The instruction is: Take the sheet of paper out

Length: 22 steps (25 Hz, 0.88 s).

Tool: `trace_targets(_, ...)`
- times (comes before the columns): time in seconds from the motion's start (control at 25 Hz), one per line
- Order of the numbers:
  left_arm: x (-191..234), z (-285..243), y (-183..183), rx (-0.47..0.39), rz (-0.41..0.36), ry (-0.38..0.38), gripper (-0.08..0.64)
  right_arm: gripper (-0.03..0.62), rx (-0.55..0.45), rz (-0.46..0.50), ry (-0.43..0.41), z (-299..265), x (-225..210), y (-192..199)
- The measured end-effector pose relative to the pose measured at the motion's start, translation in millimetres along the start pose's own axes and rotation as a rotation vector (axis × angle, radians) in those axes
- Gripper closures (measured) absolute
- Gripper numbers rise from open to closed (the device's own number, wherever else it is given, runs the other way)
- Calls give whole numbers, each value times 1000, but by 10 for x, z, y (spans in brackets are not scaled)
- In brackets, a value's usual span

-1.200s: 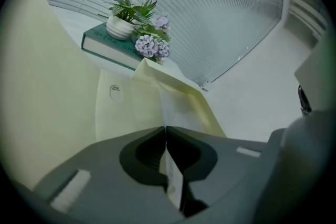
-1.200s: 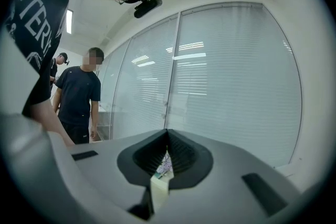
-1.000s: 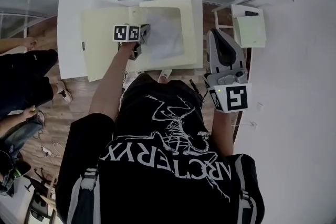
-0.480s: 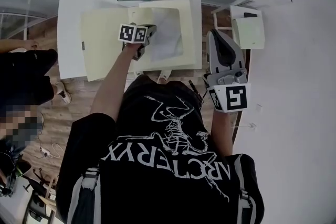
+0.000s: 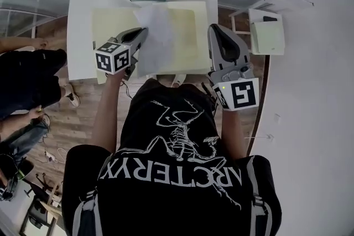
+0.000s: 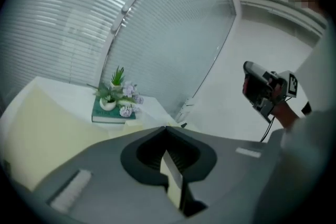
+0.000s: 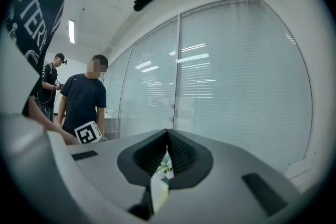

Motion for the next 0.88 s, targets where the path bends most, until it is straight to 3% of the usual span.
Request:
trace_targets(0.28,-331,574,-604,-180,-96,-6,551,580,-7,-17,-28,-93,72,36)
trace_targets(0.44,-390,666,-820,-238,-35,72,551,580,-10,-17,-31,-139,65,16)
trace_targets(0.56,-379,766,-978,-279,-13,87,551,580,-15,-13,-26,-157,59,-10)
trace_targets(0.64,-431,856,-1098,-310,-58,58,551,580,-25,-10,-17,-128,41,-31)
trace_targets(0.88,-649,1029,-1404,-386,-312,-115,551,580,-57,-8,20,-84,-32,-103)
Point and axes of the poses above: the fingertips, and each gripper's own axes: z backward along the fingers, x to its left, y out of its underside, the point moved 3 cm from there along z, backward along the fingers, and after that the axes turned 1 degree about -z, right-handed, at the moved point
